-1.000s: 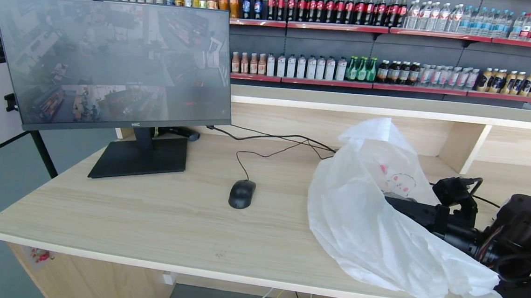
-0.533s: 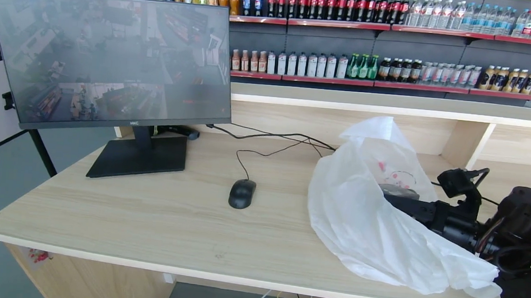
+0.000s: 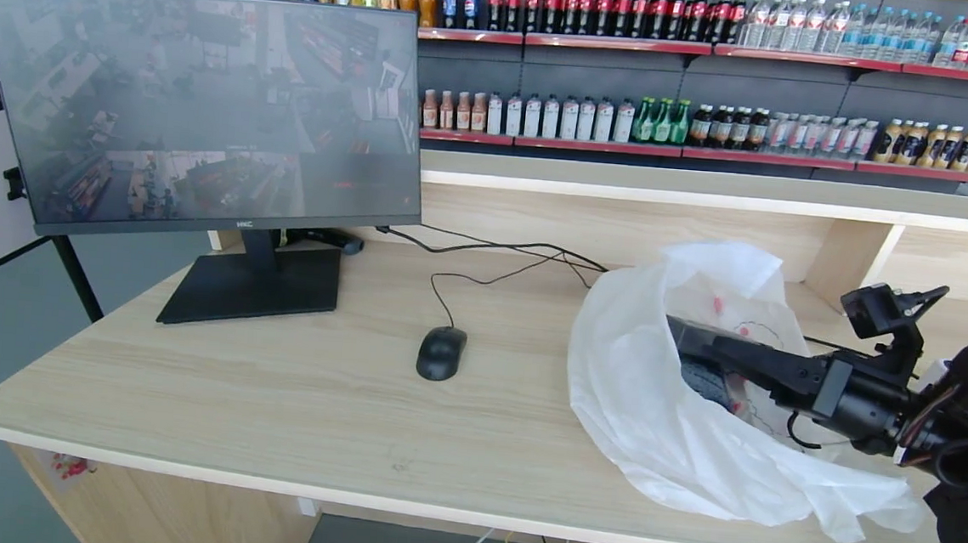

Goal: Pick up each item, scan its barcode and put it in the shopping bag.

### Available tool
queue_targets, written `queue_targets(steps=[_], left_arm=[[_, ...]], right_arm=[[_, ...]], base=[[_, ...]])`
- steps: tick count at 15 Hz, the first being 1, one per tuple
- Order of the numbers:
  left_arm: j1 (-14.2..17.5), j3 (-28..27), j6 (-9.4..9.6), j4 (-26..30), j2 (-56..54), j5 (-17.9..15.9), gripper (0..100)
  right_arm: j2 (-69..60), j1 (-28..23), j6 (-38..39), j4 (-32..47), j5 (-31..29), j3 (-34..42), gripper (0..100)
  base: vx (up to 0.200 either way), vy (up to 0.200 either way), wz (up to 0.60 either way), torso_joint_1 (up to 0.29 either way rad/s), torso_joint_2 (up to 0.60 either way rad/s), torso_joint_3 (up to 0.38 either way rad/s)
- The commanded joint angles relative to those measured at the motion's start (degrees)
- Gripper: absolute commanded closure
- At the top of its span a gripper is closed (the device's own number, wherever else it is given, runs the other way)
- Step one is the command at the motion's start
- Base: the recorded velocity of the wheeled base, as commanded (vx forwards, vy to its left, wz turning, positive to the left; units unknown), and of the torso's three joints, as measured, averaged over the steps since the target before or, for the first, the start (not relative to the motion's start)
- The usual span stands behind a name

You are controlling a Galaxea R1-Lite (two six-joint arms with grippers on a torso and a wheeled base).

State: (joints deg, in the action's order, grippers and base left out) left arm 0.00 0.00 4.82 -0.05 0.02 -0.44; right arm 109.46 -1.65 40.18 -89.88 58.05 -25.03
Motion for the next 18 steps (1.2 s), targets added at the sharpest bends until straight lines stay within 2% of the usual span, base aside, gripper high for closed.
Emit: queue_targets(steps=[1, 6, 8, 12, 13, 15, 18], left_arm=[[0.00, 0.00, 0.02, -0.04, -0.02, 0.00, 0], [0.00, 0.00, -0.07, 0.05, -0.02, 0.00, 0], [0.00, 0.00, -0.24, 0.05, -0.02, 0.00, 0], [0.00, 0.00, -0.51, 0.05, -0.02, 0.09, 0], [0.00, 0.00, -0.60, 0.14, -0.02, 0.00, 0], [0.00, 0.00, -0.60, 0.14, -0.02, 0.00, 0], [0.00, 0.00, -1.21, 0.14, -0.02, 0.09, 0]], right_arm=[[-3.20, -0.11, -0.72, -0.12, 0.13, -0.11, 0], [-5.13, 0.06, -5.55, -0.12, 0.04, 0.07, 0], [-5.22, -0.20, -11.79, -0.12, -0.13, 0.51, 0], [-5.57, -1.17, -18.56, -0.12, -0.22, 1.12, 0], [-5.75, -2.31, -23.04, -0.12, -0.22, 1.12, 0], [-7.07, -3.28, -27.52, -0.12, -0.22, 2.53, 0], [-12.08, -4.77, -28.75, -0.12, -2.07, 8.06, 0]], base=[[0.000, 0.000, 0.00, 0.000, 0.00, 0.000], [0.000, 0.000, 0.00, 0.000, 0.00, 0.000], [0.000, 0.000, 0.00, 0.000, 0.00, 0.000], [0.000, 0.000, 0.00, 0.000, 0.00, 0.000], [0.000, 0.000, 0.00, 0.000, 0.00, 0.000], [0.000, 0.000, 0.00, 0.000, 0.00, 0.000], [0.000, 0.000, 0.00, 0.000, 0.00, 0.000]])
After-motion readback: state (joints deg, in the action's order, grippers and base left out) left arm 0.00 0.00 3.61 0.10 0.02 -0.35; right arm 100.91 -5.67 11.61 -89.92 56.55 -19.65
